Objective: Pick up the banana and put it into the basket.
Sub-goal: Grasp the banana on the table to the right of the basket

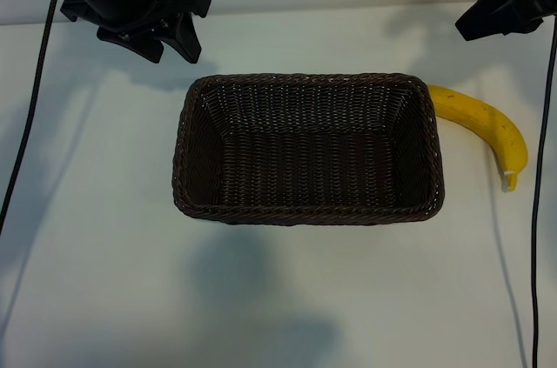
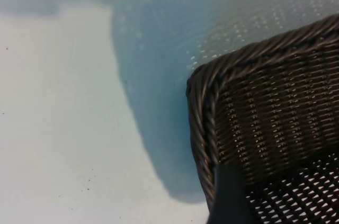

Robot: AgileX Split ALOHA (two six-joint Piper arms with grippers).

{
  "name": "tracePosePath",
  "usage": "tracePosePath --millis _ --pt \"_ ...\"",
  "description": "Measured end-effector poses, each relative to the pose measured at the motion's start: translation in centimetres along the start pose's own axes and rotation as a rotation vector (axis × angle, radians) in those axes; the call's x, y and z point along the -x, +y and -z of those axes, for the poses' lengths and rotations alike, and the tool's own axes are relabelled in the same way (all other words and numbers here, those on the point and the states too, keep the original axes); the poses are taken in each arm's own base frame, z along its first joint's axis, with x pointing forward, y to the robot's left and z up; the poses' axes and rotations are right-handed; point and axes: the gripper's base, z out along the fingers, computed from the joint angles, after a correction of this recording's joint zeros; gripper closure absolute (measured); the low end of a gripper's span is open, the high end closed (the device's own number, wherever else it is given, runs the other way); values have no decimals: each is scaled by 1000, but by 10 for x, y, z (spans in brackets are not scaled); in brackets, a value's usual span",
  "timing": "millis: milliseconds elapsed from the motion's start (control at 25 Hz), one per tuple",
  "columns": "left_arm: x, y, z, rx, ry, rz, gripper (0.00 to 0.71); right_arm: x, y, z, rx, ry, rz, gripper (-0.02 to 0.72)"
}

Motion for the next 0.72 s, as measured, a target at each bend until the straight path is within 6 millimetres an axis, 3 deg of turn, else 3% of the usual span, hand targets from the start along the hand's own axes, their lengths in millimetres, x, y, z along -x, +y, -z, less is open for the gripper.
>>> tracePosePath --millis 480,720 --pt "-13 -12 29 -42 -62 -66 184 0 0 0 0 -1 1 283" --pt "-31 -11 15 -72 12 -52 184 0 0 0 0 -1 1 283"
